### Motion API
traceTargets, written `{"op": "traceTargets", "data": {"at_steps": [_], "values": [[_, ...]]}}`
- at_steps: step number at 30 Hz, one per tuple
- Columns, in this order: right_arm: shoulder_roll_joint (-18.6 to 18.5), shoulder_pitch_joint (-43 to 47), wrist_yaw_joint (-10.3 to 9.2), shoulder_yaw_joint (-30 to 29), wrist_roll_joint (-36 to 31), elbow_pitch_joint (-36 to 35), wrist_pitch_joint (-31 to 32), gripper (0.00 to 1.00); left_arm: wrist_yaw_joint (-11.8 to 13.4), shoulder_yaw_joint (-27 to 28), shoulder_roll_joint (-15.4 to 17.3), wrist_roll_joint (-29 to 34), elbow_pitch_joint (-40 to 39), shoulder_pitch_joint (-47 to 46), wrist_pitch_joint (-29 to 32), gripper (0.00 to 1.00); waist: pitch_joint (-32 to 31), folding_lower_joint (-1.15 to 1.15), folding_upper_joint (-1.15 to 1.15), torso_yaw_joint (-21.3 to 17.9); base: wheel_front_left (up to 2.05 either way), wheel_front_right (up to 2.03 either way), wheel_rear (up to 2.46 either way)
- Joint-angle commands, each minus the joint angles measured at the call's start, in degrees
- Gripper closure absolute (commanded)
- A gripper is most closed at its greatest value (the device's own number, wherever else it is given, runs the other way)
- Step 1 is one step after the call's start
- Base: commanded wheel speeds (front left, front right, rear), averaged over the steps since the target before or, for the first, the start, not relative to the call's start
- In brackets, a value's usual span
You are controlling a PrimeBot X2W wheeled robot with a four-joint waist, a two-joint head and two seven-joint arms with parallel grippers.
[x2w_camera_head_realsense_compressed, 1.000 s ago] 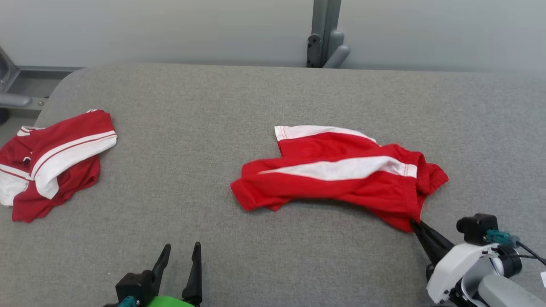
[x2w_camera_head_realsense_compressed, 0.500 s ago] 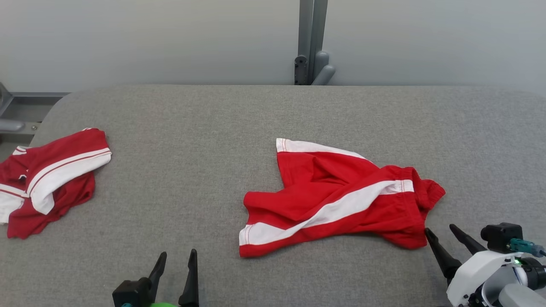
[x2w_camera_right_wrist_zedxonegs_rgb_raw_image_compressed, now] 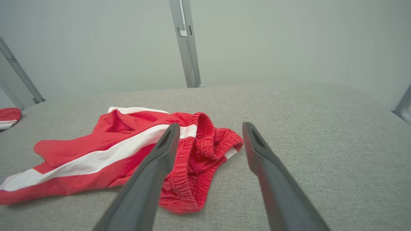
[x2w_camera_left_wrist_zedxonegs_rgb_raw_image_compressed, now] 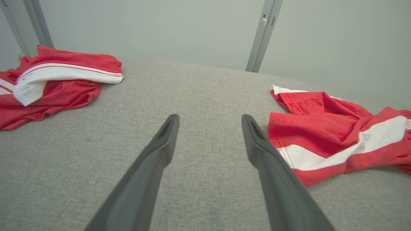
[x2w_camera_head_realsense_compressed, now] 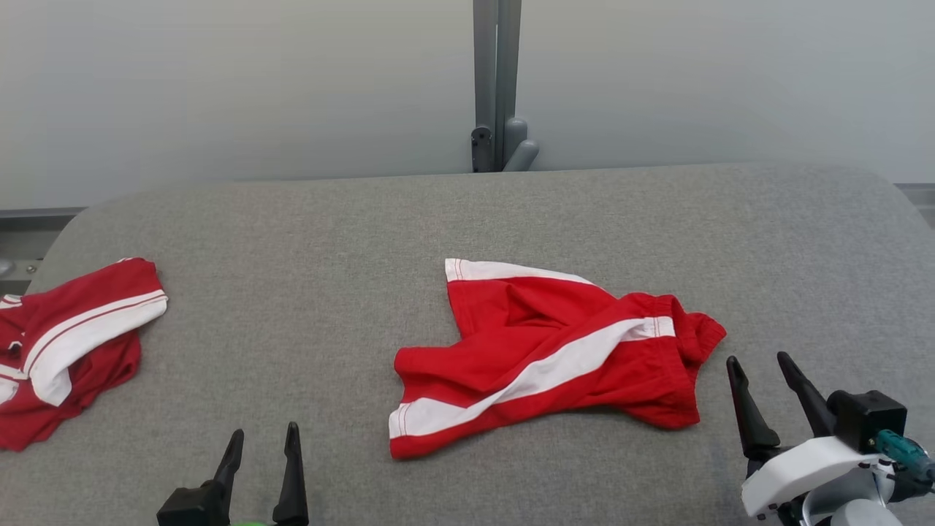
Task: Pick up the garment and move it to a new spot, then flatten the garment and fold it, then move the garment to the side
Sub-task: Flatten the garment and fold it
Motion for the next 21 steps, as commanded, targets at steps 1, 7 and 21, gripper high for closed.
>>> {"op": "traceTargets", "data": {"at_steps": [1,7,21], "values": [[1.0,1.3,-0.04,-0.9,-1.5,-1.1,-0.2,0.00,0.1,0.4,0.2,0.6,-0.4,1.0,0.0,0.00,-1.2,0.00,0.00,-1.1,0.00,0.00,0.00],[4.7,3.7,-0.05,-2.4,-4.5,-3.5,-0.1,0.00,0.5,0.7,0.2,1.8,-1.5,3.0,0.0,0.00,-3.3,0.00,0.00,-2.4,0.00,0.00,0.00],[6.8,5.2,-0.05,-3.4,-5.2,-4.2,-0.2,0.00,0.5,-0.4,0.2,1.1,-2.8,4.4,0.0,0.00,-2.7,0.00,0.00,-3.0,0.00,0.00,0.00]]}}
